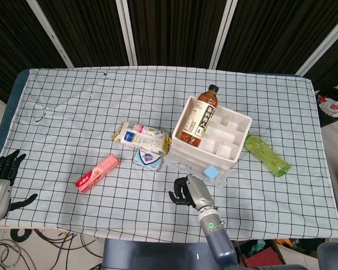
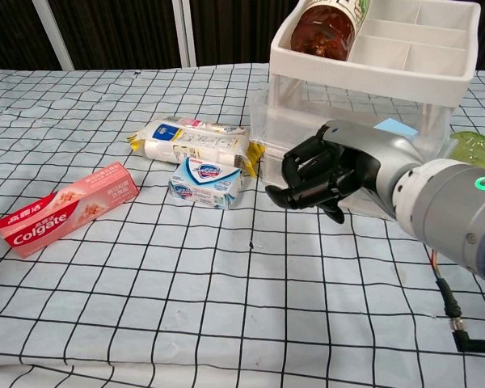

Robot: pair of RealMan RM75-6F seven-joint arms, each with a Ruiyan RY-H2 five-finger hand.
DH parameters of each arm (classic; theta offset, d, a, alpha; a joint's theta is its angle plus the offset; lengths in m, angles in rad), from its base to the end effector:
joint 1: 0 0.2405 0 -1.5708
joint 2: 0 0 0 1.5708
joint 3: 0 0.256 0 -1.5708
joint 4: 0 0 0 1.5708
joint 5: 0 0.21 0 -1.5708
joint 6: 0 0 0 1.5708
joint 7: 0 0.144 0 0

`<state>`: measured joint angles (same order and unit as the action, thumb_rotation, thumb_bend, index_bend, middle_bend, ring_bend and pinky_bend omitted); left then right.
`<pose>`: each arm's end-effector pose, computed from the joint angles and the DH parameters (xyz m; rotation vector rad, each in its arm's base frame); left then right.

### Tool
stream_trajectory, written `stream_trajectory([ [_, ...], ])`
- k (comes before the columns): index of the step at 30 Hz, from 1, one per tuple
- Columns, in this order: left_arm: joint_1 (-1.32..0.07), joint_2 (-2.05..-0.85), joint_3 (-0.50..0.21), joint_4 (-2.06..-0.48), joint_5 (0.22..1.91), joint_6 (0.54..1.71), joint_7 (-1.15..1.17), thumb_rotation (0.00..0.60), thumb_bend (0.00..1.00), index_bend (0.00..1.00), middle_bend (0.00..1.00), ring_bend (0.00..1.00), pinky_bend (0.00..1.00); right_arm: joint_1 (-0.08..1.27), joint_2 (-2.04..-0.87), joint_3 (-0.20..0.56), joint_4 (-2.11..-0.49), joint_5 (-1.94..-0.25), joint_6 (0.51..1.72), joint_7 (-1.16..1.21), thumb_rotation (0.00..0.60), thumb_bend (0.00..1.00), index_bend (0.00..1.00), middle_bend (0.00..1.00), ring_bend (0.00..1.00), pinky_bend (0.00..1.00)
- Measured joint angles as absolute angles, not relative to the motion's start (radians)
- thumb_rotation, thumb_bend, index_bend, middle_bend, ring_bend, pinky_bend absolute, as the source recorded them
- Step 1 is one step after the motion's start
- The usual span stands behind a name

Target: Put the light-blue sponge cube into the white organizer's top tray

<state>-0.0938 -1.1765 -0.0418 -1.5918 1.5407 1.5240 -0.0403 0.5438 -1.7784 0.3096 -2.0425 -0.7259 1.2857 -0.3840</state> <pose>-0.3013 0.1817 0.1443 -1.3812 -0.9192 -1.0127 -0.0679 -0.2393 -0.0322 1.3091 -1.8725 1.1831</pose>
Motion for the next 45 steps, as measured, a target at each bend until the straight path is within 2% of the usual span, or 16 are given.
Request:
stream_trajectory([
  [17, -0.095, -1.177, -0.044, -1.594, 1.53, 1.517, -0.037, 0.6, 0.07, 0.0, 0.0, 0.0, 0.0, 0.581, -1.782, 0.383, -1.944, -0.653, 1.272, -0.358, 0.6, 0.35, 0.79, 0.8, 0.84, 0.8],
  [35, -0.091, -1.177, -0.044, -1.602, 1.53, 1.524, -0.029, 0.6, 0.07, 0.0, 0.0, 0.0, 0.0, 0.601, -1.72, 0.452, -1.896, -0.551, 1.27, -0.336, 0.6, 0.35, 0.79, 0.8, 0.84, 0.8],
  [45, -0.092, -1.177, -0.04, -1.596, 1.539, 1.523, -0.028, 0.6, 0.07, 0.0, 0.0, 0.0, 0.0, 0.568, -1.667, 0.401, -1.973, -0.606, 1.281, -0.309, 0.6, 0.36, 0.79, 0.8, 0.84, 0.8],
])
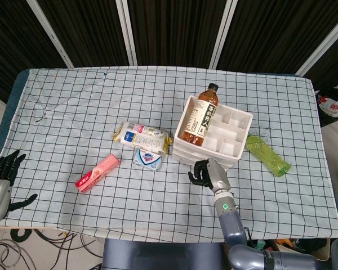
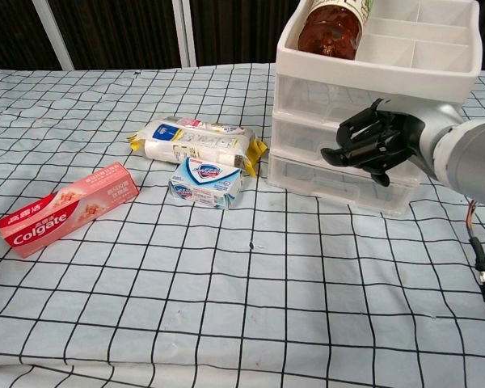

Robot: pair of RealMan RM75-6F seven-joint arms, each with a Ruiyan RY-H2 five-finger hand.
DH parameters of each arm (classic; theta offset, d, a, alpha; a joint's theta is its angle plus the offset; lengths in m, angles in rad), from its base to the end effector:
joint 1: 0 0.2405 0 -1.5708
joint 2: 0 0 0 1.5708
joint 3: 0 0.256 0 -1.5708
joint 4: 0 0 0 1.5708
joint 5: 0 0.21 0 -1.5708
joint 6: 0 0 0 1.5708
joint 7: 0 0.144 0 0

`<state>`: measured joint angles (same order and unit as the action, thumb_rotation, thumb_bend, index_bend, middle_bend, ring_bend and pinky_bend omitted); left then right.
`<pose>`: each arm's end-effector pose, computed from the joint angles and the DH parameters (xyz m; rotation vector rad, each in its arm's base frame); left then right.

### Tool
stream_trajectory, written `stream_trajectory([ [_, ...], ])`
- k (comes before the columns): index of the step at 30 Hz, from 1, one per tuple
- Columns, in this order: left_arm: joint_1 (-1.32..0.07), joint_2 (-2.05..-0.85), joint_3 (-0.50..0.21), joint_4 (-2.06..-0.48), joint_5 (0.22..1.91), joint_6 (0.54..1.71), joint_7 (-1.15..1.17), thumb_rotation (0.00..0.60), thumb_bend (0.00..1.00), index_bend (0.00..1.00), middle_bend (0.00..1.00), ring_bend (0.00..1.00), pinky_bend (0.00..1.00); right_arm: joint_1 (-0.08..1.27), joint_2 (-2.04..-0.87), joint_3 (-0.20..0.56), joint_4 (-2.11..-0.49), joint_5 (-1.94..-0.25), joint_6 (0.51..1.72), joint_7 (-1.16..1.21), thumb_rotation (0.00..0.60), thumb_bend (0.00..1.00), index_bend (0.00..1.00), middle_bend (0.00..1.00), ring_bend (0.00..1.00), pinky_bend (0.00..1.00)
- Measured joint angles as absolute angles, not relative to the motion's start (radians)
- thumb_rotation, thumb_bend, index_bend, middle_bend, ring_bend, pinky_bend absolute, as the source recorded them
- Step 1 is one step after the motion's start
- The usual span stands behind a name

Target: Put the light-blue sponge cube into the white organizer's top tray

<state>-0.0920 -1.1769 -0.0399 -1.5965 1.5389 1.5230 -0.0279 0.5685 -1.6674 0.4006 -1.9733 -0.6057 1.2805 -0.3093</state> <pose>-0.3011 0.1807 0.1435 -1.3830 -0.9176 -1.0031 -0.1048 -0.2803 -0.0068 1.1320 -1.8300 1.1511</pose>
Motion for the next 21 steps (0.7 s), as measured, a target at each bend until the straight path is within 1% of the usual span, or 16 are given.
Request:
stream_trajectory([
  [5, -0.092, -1.177, -0.037, -1.597, 1.542, 1.522, -0.026, 0.6, 0.07, 0.0, 0.0, 0.0, 0.0, 0.54, -1.627, 0.358, -2.033, -0.646, 1.289, -0.3, 0.6, 0.35, 0.79, 0.78, 0.82, 0.78],
  [8, -0.091, -1.177, -0.036, -1.597, 1.545, 1.523, -0.024, 0.6, 0.07, 0.0, 0.0, 0.0, 0.0, 0.517, -1.586, 0.326, -2.068, -0.681, 1.292, -0.295, 0.6, 0.35, 0.79, 0.76, 0.8, 0.74],
  [11, -0.09, -1.177, -0.033, -1.598, 1.549, 1.525, -0.019, 0.6, 0.07, 0.0, 0.0, 0.0, 0.0, 0.491, -1.529, 0.274, -2.091, -0.738, 1.295, -0.3, 0.6, 0.35, 0.79, 0.75, 0.78, 0.72],
  [14, -0.089, -1.174, -0.032, -1.597, 1.55, 1.525, -0.015, 0.6, 0.07, 0.0, 0.0, 0.0, 0.0, 0.452, -1.446, 0.203, -2.101, -0.836, 1.305, -0.308, 0.6, 0.35, 0.78, 0.73, 0.75, 0.69],
  [16, -0.089, -1.174, -0.032, -1.597, 1.548, 1.525, -0.013, 0.6, 0.07, 0.0, 0.0, 0.0, 0.0, 0.42, -1.385, 0.152, -2.097, -0.93, 1.318, -0.304, 0.6, 0.35, 0.76, 0.67, 0.71, 0.64],
  [17, -0.089, -1.174, -0.032, -1.598, 1.548, 1.525, -0.012, 0.6, 0.07, 0.0, 0.0, 0.0, 0.0, 0.406, -1.359, 0.131, -2.093, -0.974, 1.324, -0.299, 0.6, 0.34, 0.72, 0.62, 0.66, 0.58],
  [18, -0.089, -1.174, -0.032, -1.598, 1.548, 1.525, -0.01, 0.6, 0.07, 0.0, 0.0, 0.0, 0.0, 0.391, -1.332, 0.11, -2.087, -1.018, 1.33, -0.294, 0.6, 0.33, 0.66, 0.55, 0.59, 0.52],
  [19, -0.089, -1.174, -0.032, -1.598, 1.548, 1.525, -0.009, 0.6, 0.07, 0.0, 0.0, 0.0, 0.0, 0.372, -1.297, 0.082, -2.078, -1.074, 1.339, -0.287, 0.6, 0.3, 0.53, 0.45, 0.46, 0.43],
  [20, -0.089, -1.174, -0.032, -1.597, 1.548, 1.525, -0.007, 0.6, 0.07, 0.0, 0.0, 0.0, 0.0, 0.358, -1.271, 0.063, -2.068, -1.114, 1.347, -0.28, 0.6, 0.28, 0.42, 0.37, 0.37, 0.38],
  [21, -0.089, -1.175, -0.031, -1.597, 1.549, 1.525, -0.005, 0.6, 0.07, 0.0, 0.0, 0.0, 0.0, 0.339, -1.237, 0.039, -2.051, -1.165, 1.357, -0.272, 0.6, 0.24, 0.24, 0.26, 0.23, 0.3],
])
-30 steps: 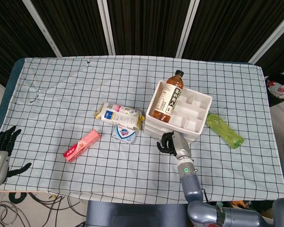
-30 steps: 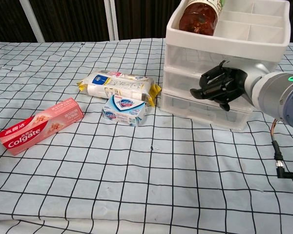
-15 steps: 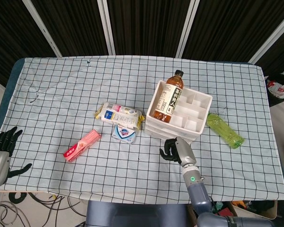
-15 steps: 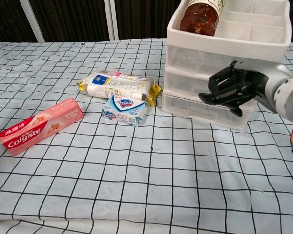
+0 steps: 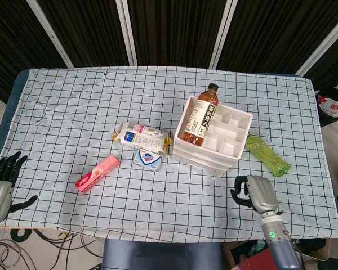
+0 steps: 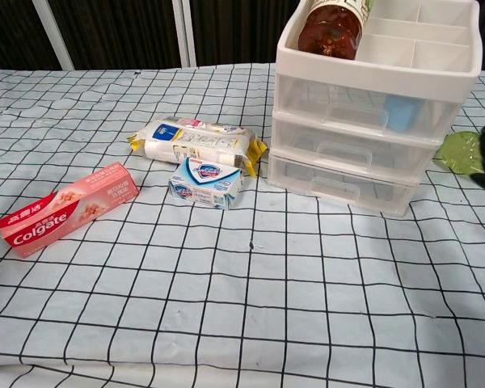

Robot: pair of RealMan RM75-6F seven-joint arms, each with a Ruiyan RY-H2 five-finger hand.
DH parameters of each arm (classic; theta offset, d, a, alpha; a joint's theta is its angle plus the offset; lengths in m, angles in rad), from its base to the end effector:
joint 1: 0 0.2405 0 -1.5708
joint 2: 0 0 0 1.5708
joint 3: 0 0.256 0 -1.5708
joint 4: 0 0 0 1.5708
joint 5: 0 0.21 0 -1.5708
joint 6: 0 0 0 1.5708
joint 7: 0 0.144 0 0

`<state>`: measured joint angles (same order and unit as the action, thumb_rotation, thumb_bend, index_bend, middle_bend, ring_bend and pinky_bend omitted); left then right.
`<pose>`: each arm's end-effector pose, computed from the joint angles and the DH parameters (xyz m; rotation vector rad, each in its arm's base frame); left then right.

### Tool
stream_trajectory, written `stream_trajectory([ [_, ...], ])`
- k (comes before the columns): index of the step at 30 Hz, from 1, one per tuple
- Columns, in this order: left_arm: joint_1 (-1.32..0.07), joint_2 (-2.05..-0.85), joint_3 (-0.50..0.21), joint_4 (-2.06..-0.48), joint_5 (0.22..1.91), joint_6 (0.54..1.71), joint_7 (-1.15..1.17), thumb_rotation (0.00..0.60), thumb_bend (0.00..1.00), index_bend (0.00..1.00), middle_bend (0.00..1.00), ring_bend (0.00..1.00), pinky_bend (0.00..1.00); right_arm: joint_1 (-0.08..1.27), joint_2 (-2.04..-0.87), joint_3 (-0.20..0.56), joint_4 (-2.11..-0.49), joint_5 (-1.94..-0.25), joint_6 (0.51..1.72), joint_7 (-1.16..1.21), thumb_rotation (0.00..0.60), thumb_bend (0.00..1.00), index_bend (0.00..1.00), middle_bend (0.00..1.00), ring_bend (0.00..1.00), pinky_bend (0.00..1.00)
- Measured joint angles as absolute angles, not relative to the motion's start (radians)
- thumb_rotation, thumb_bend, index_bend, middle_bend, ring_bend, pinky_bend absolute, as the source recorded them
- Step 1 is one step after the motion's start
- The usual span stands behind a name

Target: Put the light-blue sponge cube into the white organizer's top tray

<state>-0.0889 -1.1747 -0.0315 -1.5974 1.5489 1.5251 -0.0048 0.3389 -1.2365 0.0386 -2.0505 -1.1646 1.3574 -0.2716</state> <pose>-0.3009 0.1780 0.1427 -1.4016 -0.9010 -0.9834 -0.1995 -0.2171 0.0834 1.4293 -1.2911 0.9982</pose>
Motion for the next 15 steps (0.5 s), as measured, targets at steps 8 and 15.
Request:
stream_trajectory([
  [8, -0.088, -1.174, -0.029, -1.593, 1.547, 1.522, 0.028, 0.6, 0.06, 0.0, 0.0, 0.0, 0.0, 0.237, -1.105, -0.043, -1.868, -1.389, 1.481, -0.251, 0.6, 0.11, 0.0, 0.0, 0.0, 0.18],
  [15, -0.091, -1.167, -0.035, -1.588, 1.525, 1.507, 0.078, 0.6, 0.06, 0.0, 0.0, 0.0, 0.0, 0.17, -1.106, -0.037, -1.724, -1.459, 1.585, -0.218, 0.6, 0.1, 0.0, 0.0, 0.0, 0.18],
])
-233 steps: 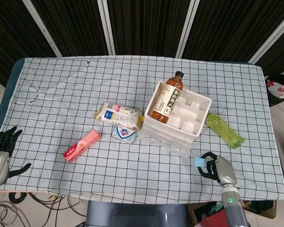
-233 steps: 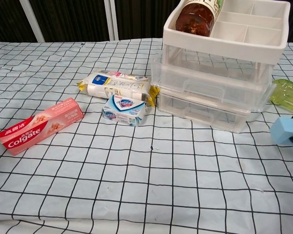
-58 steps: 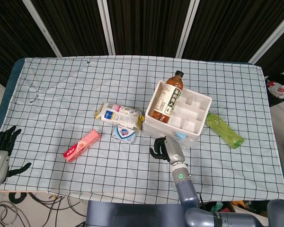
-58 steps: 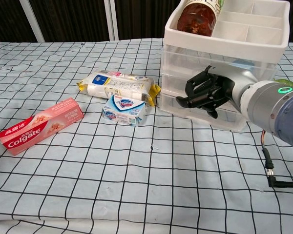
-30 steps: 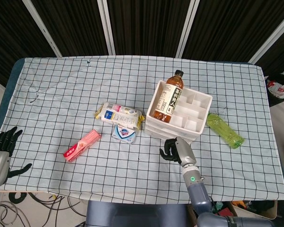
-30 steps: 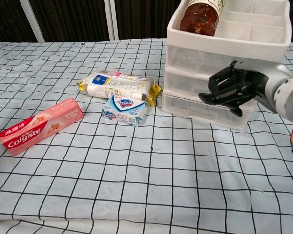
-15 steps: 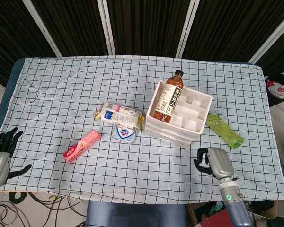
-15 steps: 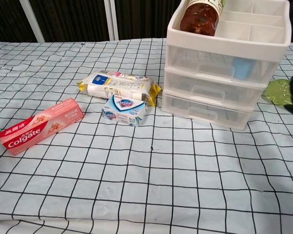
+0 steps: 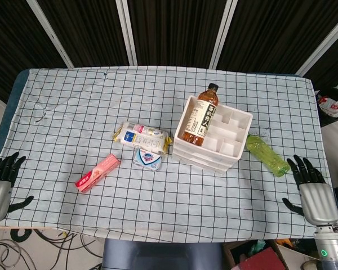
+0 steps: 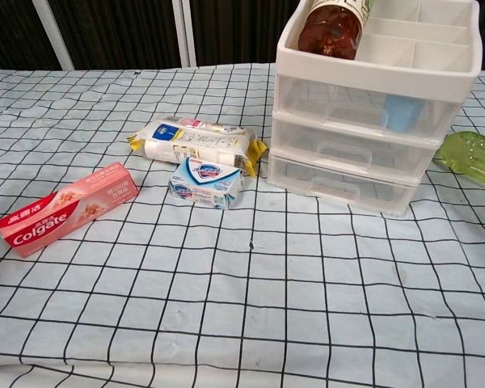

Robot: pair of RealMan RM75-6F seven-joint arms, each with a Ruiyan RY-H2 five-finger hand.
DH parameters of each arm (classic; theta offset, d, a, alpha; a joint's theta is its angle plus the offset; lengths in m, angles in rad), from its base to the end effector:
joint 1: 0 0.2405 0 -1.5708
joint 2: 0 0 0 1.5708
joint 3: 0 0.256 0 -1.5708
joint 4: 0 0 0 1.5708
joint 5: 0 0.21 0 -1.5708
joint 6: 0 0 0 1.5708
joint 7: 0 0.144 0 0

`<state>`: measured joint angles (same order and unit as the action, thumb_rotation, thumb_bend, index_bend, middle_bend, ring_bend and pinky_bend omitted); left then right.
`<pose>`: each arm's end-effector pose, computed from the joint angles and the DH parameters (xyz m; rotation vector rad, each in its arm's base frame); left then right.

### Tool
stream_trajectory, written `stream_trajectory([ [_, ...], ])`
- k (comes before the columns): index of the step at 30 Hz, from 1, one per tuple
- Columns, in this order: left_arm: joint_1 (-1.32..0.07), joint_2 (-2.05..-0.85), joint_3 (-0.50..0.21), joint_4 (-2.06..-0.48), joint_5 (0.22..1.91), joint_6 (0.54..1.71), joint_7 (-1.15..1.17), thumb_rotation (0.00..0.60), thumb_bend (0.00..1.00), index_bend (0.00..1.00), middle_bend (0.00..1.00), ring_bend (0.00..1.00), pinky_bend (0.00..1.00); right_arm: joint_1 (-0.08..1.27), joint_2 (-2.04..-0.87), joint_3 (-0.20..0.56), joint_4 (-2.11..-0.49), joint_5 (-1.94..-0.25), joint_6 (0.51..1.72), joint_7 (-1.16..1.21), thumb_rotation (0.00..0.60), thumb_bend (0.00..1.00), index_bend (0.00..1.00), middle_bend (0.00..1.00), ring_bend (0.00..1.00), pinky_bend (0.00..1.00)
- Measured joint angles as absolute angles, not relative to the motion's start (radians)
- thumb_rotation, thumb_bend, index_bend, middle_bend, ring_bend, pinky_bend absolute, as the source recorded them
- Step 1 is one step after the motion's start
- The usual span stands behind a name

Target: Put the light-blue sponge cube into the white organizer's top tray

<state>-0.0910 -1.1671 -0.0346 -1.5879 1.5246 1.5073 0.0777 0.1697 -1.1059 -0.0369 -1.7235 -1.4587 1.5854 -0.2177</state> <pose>-0.3071 0.1797 0.1453 -1.4219 -0.8432 -0.8879 -0.2830 -0.1858 0.1578 1.4266 -0.7682 0.8531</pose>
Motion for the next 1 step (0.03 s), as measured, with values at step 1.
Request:
stream_trajectory([
  [1, -0.091, -1.168, -0.036, -1.586, 1.523, 1.508, 0.078, 0.6, 0.06, 0.0, 0.0, 0.0, 0.0, 0.164, -1.11, -0.032, -1.708, -1.462, 1.594, -0.211, 0.6, 0.1, 0.0, 0.0, 0.0, 0.18],
])
